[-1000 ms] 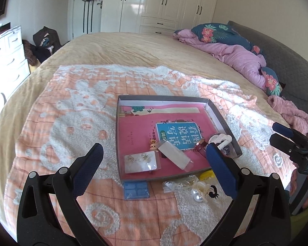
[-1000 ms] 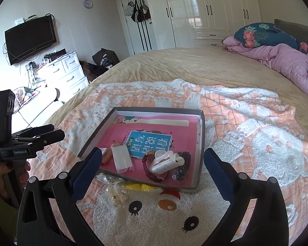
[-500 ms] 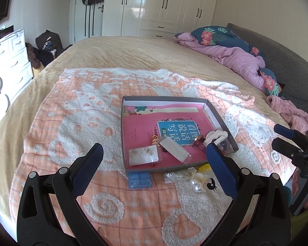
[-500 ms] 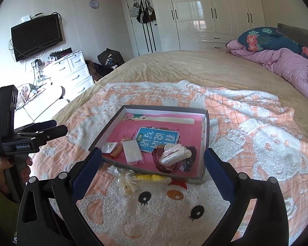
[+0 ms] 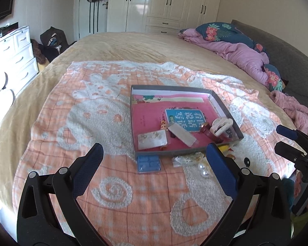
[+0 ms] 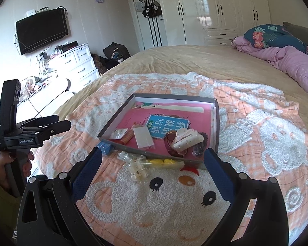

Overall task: Organize jewelry
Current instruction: 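Move left tool toward the blue case while right tool approaches the bagged claw clip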

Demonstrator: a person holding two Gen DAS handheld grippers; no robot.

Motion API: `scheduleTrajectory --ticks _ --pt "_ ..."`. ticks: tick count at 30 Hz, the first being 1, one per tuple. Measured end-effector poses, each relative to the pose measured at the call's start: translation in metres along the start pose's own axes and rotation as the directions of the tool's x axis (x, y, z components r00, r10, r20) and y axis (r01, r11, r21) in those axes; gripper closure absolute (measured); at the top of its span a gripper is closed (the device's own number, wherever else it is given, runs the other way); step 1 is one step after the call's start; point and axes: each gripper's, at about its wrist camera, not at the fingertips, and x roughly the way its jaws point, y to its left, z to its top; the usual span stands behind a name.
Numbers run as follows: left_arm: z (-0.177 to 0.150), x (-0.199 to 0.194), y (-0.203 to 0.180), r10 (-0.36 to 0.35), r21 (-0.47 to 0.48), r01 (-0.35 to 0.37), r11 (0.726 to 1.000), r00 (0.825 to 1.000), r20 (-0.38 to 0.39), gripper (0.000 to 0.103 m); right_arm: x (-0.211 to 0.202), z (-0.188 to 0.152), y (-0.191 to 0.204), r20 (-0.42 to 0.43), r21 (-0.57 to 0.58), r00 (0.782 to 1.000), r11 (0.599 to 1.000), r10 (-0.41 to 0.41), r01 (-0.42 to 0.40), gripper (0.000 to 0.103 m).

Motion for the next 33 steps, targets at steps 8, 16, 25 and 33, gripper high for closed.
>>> scheduleTrajectory --ticks 8,16,25,33 --pt "-0.014 0.004 0.005 0.014 -0.005 -0.015 1.0 0.999 -0.029 0.009 0.007 -0.012 0.011 -0.029 -0.013 0.999 1.0 0.017 -0.018 0.004" --pt "-0.027 0.016 0.008 0.025 0.001 -0.025 1.0 0.997 -0.07 0.009 0.022 -0.021 0.018 -0.068 -0.02 0.997 0.999 0.033 -0.034 0.004" --pt "-0.039 0.039 0.016 0.02 -0.023 -0.023 0.999 0.992 -0.126 0.009 0.047 -0.03 0.022 -0.121 -0.025 0.992 0.999 0.043 -0.046 0.004" --pt "-0.046 0.061 0.022 0.01 -0.039 -0.017 0.999 0.985 -0.174 0.009 0.079 -0.044 0.023 -0.184 -0.032 0.982 0.999 0.036 -0.043 0.005"
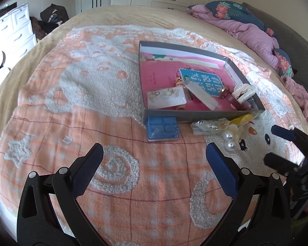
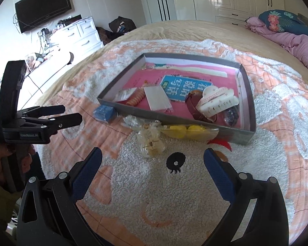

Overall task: Organize jewelry
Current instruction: 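Move left tool toward the blue case while right tool approaches the bagged claw clip, then grasp the blue plastic case with left tool while right tool grasps bagged clear claw clip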

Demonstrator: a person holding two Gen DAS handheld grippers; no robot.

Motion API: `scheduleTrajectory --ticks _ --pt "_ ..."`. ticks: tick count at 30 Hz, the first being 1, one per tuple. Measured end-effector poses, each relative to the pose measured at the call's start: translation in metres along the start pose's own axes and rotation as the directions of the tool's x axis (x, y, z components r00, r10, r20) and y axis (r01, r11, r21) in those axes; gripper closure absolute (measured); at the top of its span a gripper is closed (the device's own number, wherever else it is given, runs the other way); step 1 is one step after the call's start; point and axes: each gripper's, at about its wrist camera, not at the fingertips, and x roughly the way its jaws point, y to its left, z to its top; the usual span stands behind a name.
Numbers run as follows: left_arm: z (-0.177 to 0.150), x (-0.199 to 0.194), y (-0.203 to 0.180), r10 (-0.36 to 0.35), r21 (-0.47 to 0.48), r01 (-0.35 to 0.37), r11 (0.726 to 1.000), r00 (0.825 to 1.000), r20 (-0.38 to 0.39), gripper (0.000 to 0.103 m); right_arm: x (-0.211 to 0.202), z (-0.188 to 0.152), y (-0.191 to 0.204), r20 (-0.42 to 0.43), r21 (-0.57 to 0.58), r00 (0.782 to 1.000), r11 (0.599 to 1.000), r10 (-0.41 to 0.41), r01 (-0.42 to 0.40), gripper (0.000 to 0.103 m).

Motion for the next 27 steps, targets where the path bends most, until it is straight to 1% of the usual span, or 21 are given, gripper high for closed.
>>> scheduleTrajectory --ticks 6,8,9,11,12,14,15,17,22,23,25,27 --pt "-0.001 0.014 0.005 0.006 -0.012 -0.006 1.0 1.0 -0.029 0.009 0.03 -0.006 0.0 -0.046 -0.018 0.999 1.0 -0.006 0.005 0.006" --pt "-0.001 0.019 0.006 0.002 -0.017 -0.003 1.0 0.999 -0.036 0.009 0.04 -0.006 0.001 -0.061 -0.028 0.998 1.0 -0.002 0.001 0.019" --pt "0.0 0.02 0.006 0.001 -0.02 -0.001 1.0 0.999 -0.038 0.009 0.043 -0.005 0.002 -0.068 -0.032 0.998 0.999 -0.003 0.0 0.02" --pt "0.001 0.024 0.006 -0.006 -0.023 0.005 1.0 0.999 -0.043 0.009 0.051 -0.004 0.002 -0.076 -0.037 0.997 0.999 -0.002 0.0 0.028" --pt "0.002 0.027 0.006 -0.011 -0.025 0.01 1.0 0.999 -0.046 0.009 0.055 -0.004 0.002 -0.077 -0.039 0.997 0.999 -0.003 0.0 0.03" --pt "0.004 0.031 0.005 -0.02 -0.027 0.019 0.999 0.999 -0.049 0.009 0.061 -0.002 0.003 -0.077 -0.043 0.997 0.999 0.0 -0.004 0.042" --pt "0.006 0.034 0.005 -0.021 -0.03 0.02 0.999 0.998 -0.053 0.009 0.064 -0.001 0.003 -0.078 -0.047 0.997 0.999 0.001 -0.005 0.046" --pt "0.008 0.037 0.005 -0.027 -0.035 0.025 0.999 0.998 -0.055 0.009 0.067 0.0 0.004 -0.074 -0.056 0.997 0.998 0.007 -0.011 0.061" --pt "0.012 0.051 0.003 -0.047 -0.047 0.044 0.998 0.996 -0.069 0.01 0.062 -0.002 0.002 -0.061 -0.06 0.998 0.997 0.035 -0.038 0.066" --pt "0.012 0.053 0.002 -0.047 -0.046 0.044 0.998 0.996 -0.071 0.011 0.06 -0.003 0.001 -0.063 -0.058 0.997 0.997 0.04 -0.044 0.066" --pt "0.014 0.057 -0.001 -0.051 -0.039 0.048 0.998 0.996 -0.076 0.021 0.054 -0.006 0.0 -0.06 -0.054 0.997 0.997 0.049 -0.052 0.066" --pt "0.015 0.06 -0.004 -0.039 -0.027 0.037 0.999 0.997 -0.073 0.036 0.049 -0.008 -0.001 -0.059 -0.051 0.997 0.997 0.053 -0.056 0.066"
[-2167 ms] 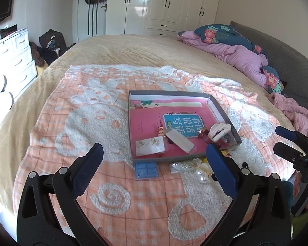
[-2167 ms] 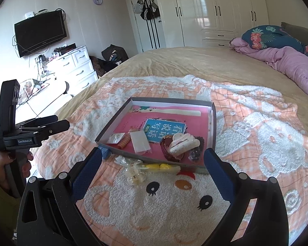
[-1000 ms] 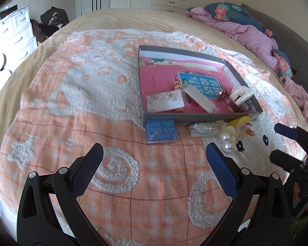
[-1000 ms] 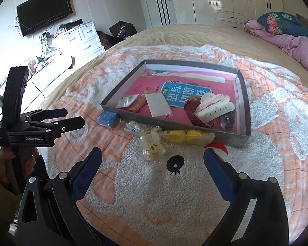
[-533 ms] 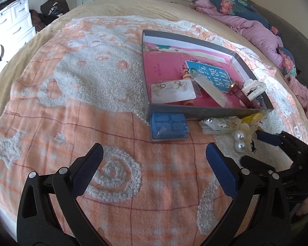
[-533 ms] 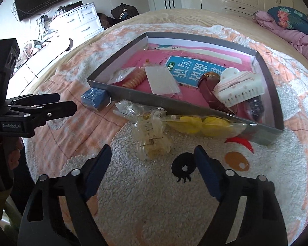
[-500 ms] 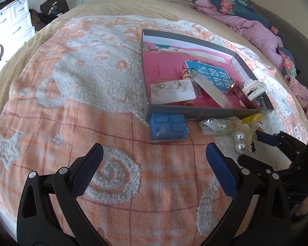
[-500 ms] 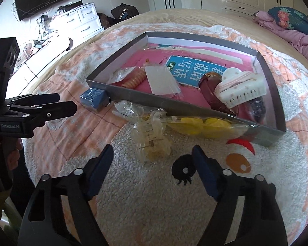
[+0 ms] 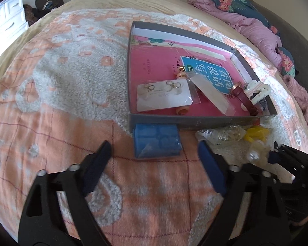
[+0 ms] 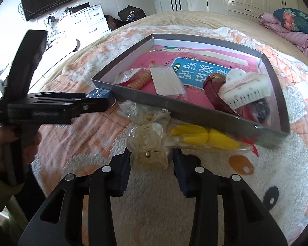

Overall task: Organize jewelry
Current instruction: 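Grasp the blue plastic case with left tool while right tool grasps bagged clear claw clip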

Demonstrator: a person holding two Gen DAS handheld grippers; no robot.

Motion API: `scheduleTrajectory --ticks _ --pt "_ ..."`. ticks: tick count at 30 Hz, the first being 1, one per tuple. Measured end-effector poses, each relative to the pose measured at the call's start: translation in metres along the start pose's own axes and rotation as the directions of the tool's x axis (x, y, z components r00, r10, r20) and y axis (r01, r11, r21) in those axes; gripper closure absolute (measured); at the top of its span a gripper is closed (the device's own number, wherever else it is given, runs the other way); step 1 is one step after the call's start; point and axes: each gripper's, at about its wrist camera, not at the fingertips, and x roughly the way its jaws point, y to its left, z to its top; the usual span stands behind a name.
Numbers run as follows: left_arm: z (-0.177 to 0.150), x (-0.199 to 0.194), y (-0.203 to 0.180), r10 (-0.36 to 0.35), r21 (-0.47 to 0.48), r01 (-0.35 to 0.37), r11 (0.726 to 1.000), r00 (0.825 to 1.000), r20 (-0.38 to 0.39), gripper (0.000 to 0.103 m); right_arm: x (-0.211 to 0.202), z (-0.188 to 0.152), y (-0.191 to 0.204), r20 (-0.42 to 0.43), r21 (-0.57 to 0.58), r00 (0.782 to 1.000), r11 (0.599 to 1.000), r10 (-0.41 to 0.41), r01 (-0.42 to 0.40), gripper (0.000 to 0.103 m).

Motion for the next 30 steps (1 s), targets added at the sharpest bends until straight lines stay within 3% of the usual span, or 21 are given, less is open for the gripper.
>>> scheduleTrajectory --ticks 2,3,8,19,30 --pt "0.001 0.003 -0.001 0.008 0.0 -0.008 1.0 1.0 0.002 0.051 -0.005 -0.003 -0.001 -0.003 0.005 1.0 1.0 0.009 -0.009 0.066" --pt "0.002 0.005 -0.001 0.012 0.0 -0.012 1.0 1.0 0.003 0.064 -0.007 -0.004 0.0 -0.004 0.005 1.0 1.0 0.012 -0.012 0.066" --pt "0.0 0.001 -0.002 0.014 0.011 -0.015 1.0 1.0 0.022 0.066 -0.021 -0.007 0.004 0.011 0.002 1.0 1.0 0.022 -0.022 0.066" --pt "-0.011 -0.051 -0.01 -0.037 0.051 0.033 0.998 0.994 0.099 0.066 -0.048 -0.005 0.015 0.044 -0.021 0.998 0.998 0.054 -0.053 0.066" --pt "-0.009 -0.084 -0.007 -0.039 0.053 0.031 0.998 0.986 0.16 0.066 -0.065 0.002 0.021 0.087 -0.029 0.994 0.998 0.06 -0.058 0.066"
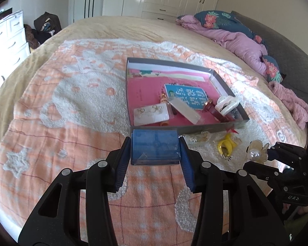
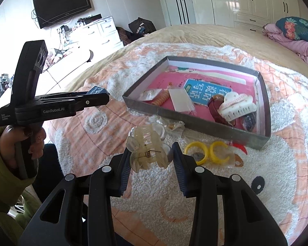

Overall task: Organize jewelry
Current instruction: 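Grasp the blue plastic case with left tool while right tool grasps bagged clear claw clip, then carry the blue case and bagged claw clip over the grey box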

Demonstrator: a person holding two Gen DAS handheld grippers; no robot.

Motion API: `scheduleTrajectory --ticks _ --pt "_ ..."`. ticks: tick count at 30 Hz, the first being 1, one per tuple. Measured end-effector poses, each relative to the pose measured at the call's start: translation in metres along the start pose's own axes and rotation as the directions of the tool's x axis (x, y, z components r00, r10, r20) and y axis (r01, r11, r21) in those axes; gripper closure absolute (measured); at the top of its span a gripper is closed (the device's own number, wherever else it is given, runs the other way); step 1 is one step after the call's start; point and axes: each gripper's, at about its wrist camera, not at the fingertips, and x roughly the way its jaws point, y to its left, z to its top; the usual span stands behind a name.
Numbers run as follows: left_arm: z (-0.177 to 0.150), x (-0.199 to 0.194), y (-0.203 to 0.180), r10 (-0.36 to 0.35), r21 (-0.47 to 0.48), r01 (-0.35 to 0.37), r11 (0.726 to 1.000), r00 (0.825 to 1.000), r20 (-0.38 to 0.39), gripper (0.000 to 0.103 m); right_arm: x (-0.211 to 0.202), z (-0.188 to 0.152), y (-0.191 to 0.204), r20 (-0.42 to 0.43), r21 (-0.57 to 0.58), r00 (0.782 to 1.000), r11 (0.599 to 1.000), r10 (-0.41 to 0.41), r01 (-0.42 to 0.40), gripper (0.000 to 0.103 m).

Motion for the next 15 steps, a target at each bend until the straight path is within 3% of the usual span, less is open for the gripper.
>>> scheduleTrajectory --ticks 15 --pt "0.022 -0.016 0.007 0.012 -0.015 -0.011 1.0 0.998 0.063 0.066 -0.015 0.026 -0.003 0.06 -0.004 0.998 1.0 -0.017 0.017 0.066"
